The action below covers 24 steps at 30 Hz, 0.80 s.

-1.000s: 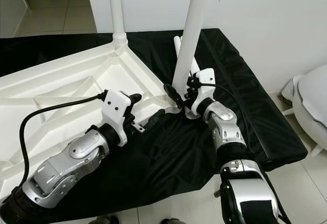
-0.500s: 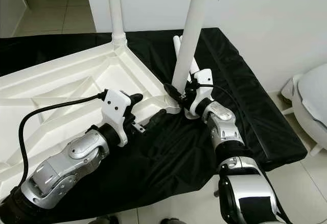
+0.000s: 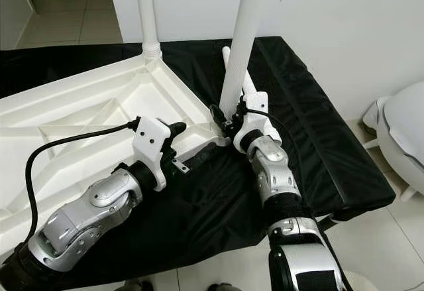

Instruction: Building children table

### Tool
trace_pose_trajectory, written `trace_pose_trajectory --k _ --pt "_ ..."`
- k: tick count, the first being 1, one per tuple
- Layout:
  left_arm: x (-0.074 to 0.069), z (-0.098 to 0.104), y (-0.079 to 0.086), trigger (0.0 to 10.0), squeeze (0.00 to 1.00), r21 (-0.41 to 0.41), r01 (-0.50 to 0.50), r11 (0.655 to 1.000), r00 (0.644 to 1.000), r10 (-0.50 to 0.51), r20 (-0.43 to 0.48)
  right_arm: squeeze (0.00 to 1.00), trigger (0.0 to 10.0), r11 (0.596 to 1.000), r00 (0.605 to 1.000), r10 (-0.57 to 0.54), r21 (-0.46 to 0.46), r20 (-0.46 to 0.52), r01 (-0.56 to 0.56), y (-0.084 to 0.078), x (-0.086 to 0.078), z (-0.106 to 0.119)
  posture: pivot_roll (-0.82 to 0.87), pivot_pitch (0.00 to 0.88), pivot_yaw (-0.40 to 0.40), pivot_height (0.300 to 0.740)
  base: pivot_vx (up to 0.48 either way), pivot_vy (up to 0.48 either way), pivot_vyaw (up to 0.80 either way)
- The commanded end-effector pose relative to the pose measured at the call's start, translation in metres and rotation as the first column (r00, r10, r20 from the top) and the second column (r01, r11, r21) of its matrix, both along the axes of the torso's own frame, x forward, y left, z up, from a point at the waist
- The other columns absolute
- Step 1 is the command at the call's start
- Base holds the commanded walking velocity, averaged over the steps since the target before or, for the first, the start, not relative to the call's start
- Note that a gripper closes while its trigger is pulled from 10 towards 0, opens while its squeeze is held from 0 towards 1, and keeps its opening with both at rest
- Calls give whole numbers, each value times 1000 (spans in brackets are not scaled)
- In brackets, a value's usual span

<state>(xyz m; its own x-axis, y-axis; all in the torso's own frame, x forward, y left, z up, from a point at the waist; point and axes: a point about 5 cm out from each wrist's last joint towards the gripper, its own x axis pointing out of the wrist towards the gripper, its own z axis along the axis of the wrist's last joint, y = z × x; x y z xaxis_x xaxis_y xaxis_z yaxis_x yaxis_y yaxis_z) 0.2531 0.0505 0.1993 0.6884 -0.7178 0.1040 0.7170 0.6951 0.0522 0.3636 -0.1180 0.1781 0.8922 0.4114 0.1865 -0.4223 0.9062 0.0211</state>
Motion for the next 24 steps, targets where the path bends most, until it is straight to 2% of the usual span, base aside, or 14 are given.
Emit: trace_pose_trajectory --k 1,2,3,4,8,10,11,13,14,15,17,20,21,24 --pt "-13 -3 -9 10000 0 38 244 969 970 -244 -6 0 10000 999 1000 -4 48 -13 4 8 -2 1 21 119 -34 740 0 0 0" --pt "-13 -3 -9 10000 0 38 244 969 970 -244 -6 0 10000 999 1000 -4 48 -14 5 8 -2 1 22 118 -35 740 0 0 0" --pt "-13 -3 -9 10000 0 38 244 969 970 -244 -6 0 10000 994 998 -67 83 -13 68 17 -7 4 25 115 -40 740 0 0 0" --pt "-13 -3 -9 10000 0 38 244 969 970 -244 -6 0 10000 994 998 -67 83 -13 68 17 -7 4 25 115 -40 740 0 0 0" --pt "-14 -4 -10 10000 0 35 245 969 969 -245 -8 0 10000 978 983 -181 100 -9 181 26 -14 8 26 109 -43 740 0 0 0" --pt "-14 -4 -10 10000 0 36 247 968 969 -247 -10 0 10000 950 960 -273 144 -56 279 28 -18 7 25 106 -43 740 0 0 0" --pt "-14 -4 -10 10000 0 36 247 968 969 -247 -10 0 10000 950 960 -273 144 -56 279 28 -18 7 25 106 -43 740 0 0 0" --pt "-15 -4 -10 10000 0 36 250 968 968 -250 -11 0 10000 915 926 -365 147 -100 376 28 -21 3 22 101 -41 740 0 0 0" --pt "-15 -4 -10 10000 0 36 250 968 968 -250 -11 0 10000 915 926 -365 147 -100 376 28 -21 3 22 101 -41 740 0 0 0" --pt "-15 -5 -10 10000 0 39 255 966 967 -255 -11 0 10000 896 904 -411 128 -118 425 28 -23 1 20 97 -39 740 0 0 0" --pt "-14 -5 -10 10000 0 40 256 966 967 -256 -11 0 10000 893 900 -420 124 -120 433 29 -24 1 20 97 -39 740 0 0 0" --pt "-14 -4 -11 10000 0 42 259 965 966 -259 -9 0 10000 906 914 -386 134 -126 401 33 -26 0 19 96 -38 740 0 0 0" --pt "-14 -4 -11 10000 0 42 262 964 965 -261 -9 118 10000 918 926 -357 140 -121 372 36 -29 0 16 91 -37 740 0 0 0" --pt "-14 -4 -11 10000 0 42 262 964 965 -262 -10 118 10000 921 930 -347 143 -119 362 37 -30 -1 16 91 -36 740 0 0 0"
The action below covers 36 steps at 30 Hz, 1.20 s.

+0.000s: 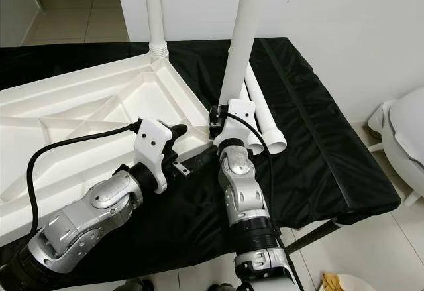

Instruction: Building children table

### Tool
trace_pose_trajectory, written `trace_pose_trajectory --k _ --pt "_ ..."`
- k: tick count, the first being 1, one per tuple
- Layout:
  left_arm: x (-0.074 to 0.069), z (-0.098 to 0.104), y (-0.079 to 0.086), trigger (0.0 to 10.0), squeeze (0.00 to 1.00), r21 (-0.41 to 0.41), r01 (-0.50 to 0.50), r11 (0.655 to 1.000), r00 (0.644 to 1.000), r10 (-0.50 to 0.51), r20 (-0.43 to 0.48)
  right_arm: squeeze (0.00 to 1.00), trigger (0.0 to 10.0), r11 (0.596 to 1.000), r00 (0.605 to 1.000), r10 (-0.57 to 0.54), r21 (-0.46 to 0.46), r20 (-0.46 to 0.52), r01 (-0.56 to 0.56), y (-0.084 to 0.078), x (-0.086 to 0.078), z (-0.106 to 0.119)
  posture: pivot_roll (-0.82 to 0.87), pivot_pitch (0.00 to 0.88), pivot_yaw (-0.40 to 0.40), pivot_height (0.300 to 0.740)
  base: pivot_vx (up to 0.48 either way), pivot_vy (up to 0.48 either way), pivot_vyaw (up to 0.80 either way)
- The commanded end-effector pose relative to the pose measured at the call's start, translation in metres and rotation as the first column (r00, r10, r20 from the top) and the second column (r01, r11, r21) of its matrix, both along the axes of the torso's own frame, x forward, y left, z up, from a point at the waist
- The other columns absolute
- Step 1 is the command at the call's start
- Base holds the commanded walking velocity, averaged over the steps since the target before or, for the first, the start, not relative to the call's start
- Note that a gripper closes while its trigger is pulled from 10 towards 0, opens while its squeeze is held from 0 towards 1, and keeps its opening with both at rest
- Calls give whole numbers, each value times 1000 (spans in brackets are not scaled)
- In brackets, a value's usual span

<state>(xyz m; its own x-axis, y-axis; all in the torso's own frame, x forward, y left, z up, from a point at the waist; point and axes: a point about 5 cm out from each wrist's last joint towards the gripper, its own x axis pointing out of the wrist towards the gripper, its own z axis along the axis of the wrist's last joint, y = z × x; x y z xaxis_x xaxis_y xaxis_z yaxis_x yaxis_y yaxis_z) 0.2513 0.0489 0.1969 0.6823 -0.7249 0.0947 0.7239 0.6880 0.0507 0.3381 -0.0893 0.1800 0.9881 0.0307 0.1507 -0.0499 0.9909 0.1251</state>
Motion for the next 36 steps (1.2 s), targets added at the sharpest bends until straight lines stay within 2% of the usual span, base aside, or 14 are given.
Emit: trace_pose_trajectory --k 1,2,3,12,16,17,23,26,30,36 --pt "-12 -2 -9 10000 0 38 254 966 967 -254 -2 263 10000 997 1000 28 70 -11 -27 9 -6 -2 15 90 -36 740 0 0 0" --pt "-12 -2 -9 10000 0 38 254 966 967 -254 -2 263 10000 997 1000 28 70 -11 -27 9 -6 -2 15 90 -36 740 0 0 0" --pt "-12 -2 -9 10000 0 38 255 966 967 -255 -2 1000 10000 996 999 54 71 3 -54 9 -7 -1 15 90 -36 740 0 0 0" --pt "-11 -4 -7 10000 0 48 251 967 968 -251 -8 1000 10000 980 979 185 56 90 -190 7 -14 5 14 90 -42 740 0 0 0" --pt "-10 -4 -4 10000 0 53 249 967 968 -249 -8 1000 10000 934 930 355 21 91 -358 3 -15 4 7 89 -40 740 0 0 0" --pt "-10 -4 -4 10000 0 54 250 967 968 -250 -8 0 10000 922 918 385 6 91 -387 3 -15 4 7 89 -40 740 0 0 0" --pt "-10 -3 -4 10000 0 57 253 966 967 -253 -3 0 10000 898 894 440 -54 86 -437 -6 -13 4 6 92 -37 740 0 0 0" --pt "-10 -1 -4 10000 0 55 252 966 968 -252 0 0 10000 873 874 482 -119 63 -473 -19 -5 1 8 101 -36 740 0 0 0" --pt "-9 -1 -2 10000 0 51 256 965 967 -256 0 0 10000 853 861 508 -147 20 -500 -33 6 -3 12 110 -34 740 0 0 0" --pt "-9 -1 0 10000 0 53 255 965 967 -256 -1 0 10000 821 834 552 -163 -14 -547 -39 12 -8 20 112 -33 740 0 0 0"
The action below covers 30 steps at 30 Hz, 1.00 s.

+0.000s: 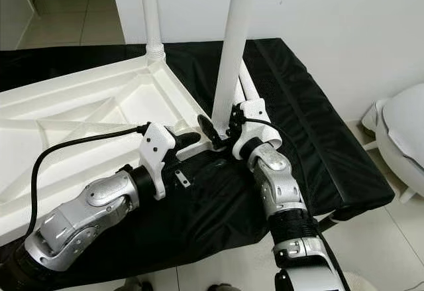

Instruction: Building children table

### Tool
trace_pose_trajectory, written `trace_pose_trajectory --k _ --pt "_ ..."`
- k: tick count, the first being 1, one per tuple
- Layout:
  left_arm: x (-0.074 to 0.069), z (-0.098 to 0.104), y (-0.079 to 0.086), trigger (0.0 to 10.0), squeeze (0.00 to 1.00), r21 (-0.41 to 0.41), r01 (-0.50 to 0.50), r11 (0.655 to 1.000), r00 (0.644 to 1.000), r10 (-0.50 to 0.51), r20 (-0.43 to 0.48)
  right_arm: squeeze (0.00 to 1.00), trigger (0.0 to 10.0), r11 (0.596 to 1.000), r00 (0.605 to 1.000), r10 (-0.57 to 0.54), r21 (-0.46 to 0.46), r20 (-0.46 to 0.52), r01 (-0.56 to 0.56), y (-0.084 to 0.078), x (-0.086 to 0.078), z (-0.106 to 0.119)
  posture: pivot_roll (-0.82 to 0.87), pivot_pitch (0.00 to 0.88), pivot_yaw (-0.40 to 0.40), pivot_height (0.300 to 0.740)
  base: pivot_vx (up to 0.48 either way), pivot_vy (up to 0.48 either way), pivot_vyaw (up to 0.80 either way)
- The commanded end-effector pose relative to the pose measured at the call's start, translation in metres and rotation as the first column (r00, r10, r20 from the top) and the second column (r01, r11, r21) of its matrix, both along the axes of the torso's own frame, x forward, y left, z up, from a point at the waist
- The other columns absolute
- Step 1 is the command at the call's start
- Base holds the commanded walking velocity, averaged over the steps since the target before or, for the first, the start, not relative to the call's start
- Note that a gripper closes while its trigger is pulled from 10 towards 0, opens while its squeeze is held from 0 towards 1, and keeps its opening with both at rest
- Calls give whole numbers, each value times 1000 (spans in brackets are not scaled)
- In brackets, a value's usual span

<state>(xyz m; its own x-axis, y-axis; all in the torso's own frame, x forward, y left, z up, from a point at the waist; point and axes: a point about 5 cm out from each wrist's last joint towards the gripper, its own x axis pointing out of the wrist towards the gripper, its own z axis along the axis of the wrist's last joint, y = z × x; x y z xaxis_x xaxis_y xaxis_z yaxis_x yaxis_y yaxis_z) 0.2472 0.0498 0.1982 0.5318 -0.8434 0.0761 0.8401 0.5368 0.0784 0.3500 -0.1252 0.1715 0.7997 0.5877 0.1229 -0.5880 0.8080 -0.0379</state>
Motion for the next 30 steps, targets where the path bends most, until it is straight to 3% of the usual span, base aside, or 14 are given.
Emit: trace_pose_trajectory --k 1,17,18,19,20,21,22,30 --pt "-4 -3 1 10000 0 26 55 998 998 -55 -8 0 10000 1000 1000 20 -3 -1 -20 -3 3 -1 23 113 -31 740 0 0 0" --pt "2 -13 11 10000 0 71 -22 997 999 25 -42 0 10000 999 999 39 -31 23 -38 -2 23 6 33 119 -22 740 0 0 0" --pt "2 -13 12 10000 0 72 -27 997 999 30 -44 0 7765 998 999 39 -43 14 -38 -3 25 6 34 119 -23 740 0 0 0" --pt "2 -13 12 10000 0 72 -29 997 998 33 -44 0 7765 998 999 38 -50 7 -38 -4 26 6 34 119 -23 740 0 0 0" --pt "2 -13 13 10000 0 72 -32 997 998 35 -45 0 3922 998 999 40 -51 -3 -40 -5 27 5 35 120 -24 740 0 0 0" --pt "2 -13 13 10000 0 71 -33 997 998 36 -46 0 3922 998 999 42 -49 -9 -42 -6 27 5 35 120 -24 740 0 0 0" --pt "1 -12 13 10000 0 70 -33 997 998 37 -46 0 0 998 999 43 -55 -13 -44 -7 27 4 37 121 -26 740 0 0 0" --pt "1 -10 14 10000 0 62 -38 997 998 40 -42 0 0 995 998 44 -91 -39 -47 -13 29 0 37 123 -30 740 0 0 0"
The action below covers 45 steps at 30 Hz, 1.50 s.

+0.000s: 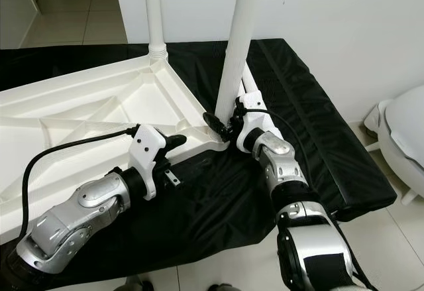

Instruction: Building children table

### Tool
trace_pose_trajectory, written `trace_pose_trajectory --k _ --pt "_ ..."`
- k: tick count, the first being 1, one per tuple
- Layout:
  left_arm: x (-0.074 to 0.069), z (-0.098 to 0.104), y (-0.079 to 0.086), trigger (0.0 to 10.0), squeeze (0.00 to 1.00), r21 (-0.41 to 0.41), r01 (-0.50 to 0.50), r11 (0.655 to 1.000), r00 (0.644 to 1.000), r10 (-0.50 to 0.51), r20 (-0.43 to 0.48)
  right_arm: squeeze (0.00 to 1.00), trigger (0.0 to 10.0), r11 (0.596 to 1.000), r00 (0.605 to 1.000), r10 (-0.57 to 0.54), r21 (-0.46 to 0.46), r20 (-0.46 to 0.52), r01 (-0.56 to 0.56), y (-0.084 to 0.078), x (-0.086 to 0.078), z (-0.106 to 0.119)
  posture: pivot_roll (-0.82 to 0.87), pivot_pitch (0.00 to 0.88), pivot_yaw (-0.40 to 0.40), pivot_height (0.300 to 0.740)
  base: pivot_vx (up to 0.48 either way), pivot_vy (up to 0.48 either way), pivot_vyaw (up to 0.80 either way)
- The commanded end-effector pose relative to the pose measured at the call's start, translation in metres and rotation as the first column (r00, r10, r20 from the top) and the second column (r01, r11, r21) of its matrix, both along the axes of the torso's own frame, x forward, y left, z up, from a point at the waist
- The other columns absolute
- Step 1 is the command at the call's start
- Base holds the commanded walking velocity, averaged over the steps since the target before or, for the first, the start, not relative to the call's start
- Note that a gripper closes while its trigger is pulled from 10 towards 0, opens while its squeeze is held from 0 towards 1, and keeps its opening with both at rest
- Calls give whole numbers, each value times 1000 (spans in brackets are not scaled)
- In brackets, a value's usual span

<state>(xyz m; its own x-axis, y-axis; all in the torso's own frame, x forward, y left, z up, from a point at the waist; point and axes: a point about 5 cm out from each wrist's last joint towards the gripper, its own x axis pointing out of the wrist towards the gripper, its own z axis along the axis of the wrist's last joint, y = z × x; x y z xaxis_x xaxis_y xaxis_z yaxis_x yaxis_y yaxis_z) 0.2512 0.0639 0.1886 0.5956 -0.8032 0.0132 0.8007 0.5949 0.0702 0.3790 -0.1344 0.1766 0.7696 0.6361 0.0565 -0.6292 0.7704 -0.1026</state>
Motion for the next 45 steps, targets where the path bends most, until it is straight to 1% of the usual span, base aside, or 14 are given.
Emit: trace_pose_trajectory --k 1,3,4,6,7,13,21,23,27,35,37,38,41,45 --pt "-3 0 0 10000 0 12 36 999 999 -36 -3 0 0 1000 1000 -7 -3 -28 7 -4 0 -6 37 123 -30 740 0 0 0" --pt "-3 0 0 10000 0 11 35 999 999 -35 -3 0 0 1000 999 -6 0 -35 6 -5 -1 -7 36 124 -33 740 0 0 0" --pt "-3 0 0 10000 0 9 35 999 999 -35 -4 0 2784 1000 999 -16 -6 -38 15 -6 -1 -8 34 125 -33 740 0 0 0" --pt "-3 0 0 10000 0 8 35 999 999 -35 -5 0 2784 1000 999 -23 -10 -39 22 -7 -1 -9 34 125 -33 740 0 0 0" --pt "-3 1 -1 10000 0 7 35 999 999 -35 -4 0 10000 999 998 -35 -5 -48 35 -7 0 -10 30 125 -34 740 0 0 0" --pt "-3 2 -2 10000 0 -1 38 999 999 -38 -5 0 10000 998 998 -59 17 -36 59 -3 -1 -9 29 123 -37 740 0 0 0" --pt "-3 2 -2 10000 0 -7 38 999 999 -38 -7 0 10000 982 982 -186 41 16 185 1 -2 -2 29 128 -39 740 0 0 0" --pt "-4 2 -2 10000 0 -7 39 999 999 -39 -11 0 10000 954 957 -291 72 -14 291 -1 0 -1 27 128 -38 740 0 0 0" --pt "-4 1 -2 10000 0 -3 41 999 999 -41 -12 0 10000 917 923 -384 105 -25 384 -1 -2 -1 27 127 -39 740 0 0 0" --pt "-5 1 -4 10000 0 -4 50 999 999 -50 -14 0 10000 870 886 -462 174 -41 462 9 -12 -4 20 121 -35 740 0 0 0" --pt "-5 1 -5 10000 0 -5 59 998 998 -59 -14 0 10000 834 853 -522 199 -24 515 19 -19 -4 17 119 -37 740 0 0 0" --pt "-5 1 -5 10000 0 -5 59 998 998 -59 -14 0 10000 834 853 -522 199 -24 515 19 -19 -4 17 119 -37 740 0 0 0" --pt "-5 1 -7 10000 0 -7 64 998 998 -64 -15 0 10000 767 791 -612 232 -15 598 28 -27 0 17 113 -36 740 0 0 0" --pt "-6 1 -8 10000 0 -8 69 998 997 -69 -15 0 10000 737 763 -646 247 -19 629 32 -32 2 17 111 -36 740 0 0 0"
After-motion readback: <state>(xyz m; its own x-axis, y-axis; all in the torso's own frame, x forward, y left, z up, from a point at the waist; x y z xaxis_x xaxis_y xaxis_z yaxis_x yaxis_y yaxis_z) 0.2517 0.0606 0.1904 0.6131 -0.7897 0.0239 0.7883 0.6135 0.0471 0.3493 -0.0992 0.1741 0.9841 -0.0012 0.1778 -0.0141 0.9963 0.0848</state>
